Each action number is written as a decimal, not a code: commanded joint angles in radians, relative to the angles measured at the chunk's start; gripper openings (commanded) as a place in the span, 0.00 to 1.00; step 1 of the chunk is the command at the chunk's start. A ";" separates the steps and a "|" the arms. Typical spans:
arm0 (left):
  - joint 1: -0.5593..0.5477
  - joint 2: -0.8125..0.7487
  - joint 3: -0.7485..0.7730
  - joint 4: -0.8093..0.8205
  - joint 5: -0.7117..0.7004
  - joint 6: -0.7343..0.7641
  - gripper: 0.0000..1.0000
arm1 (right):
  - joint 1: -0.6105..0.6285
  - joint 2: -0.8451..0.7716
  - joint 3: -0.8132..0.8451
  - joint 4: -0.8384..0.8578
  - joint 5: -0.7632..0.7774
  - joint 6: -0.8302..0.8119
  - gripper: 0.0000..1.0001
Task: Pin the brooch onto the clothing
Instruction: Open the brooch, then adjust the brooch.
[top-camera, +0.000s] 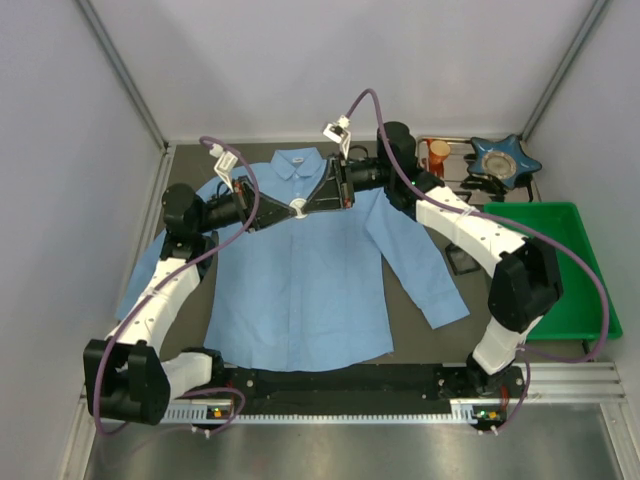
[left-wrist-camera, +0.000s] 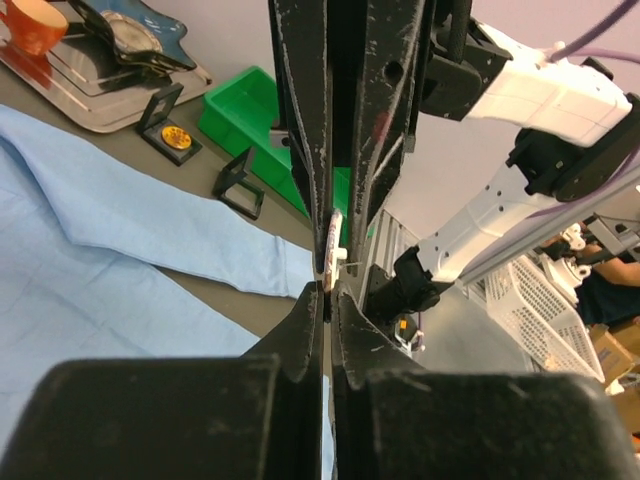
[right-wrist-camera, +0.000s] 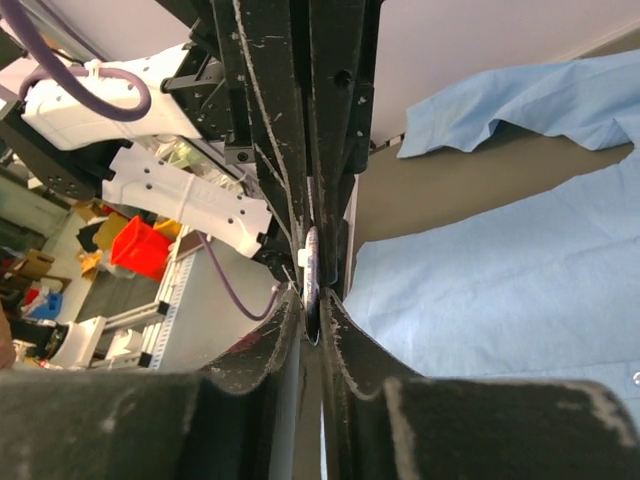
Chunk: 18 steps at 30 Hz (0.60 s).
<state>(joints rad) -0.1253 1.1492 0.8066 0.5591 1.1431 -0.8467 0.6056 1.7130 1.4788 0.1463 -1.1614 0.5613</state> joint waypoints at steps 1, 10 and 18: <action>0.000 -0.011 0.003 -0.029 -0.061 0.035 0.00 | 0.003 -0.021 0.012 0.032 0.002 -0.017 0.36; -0.028 -0.072 0.189 -0.861 -0.629 0.799 0.00 | -0.069 -0.018 0.090 -0.231 0.312 -0.225 0.64; -0.085 0.024 0.221 -0.955 -1.041 0.989 0.00 | -0.069 0.066 0.160 -0.436 0.560 -0.321 0.57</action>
<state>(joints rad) -0.1810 1.1145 0.9844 -0.3038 0.3805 -0.0250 0.5323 1.7409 1.5948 -0.1848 -0.7517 0.3138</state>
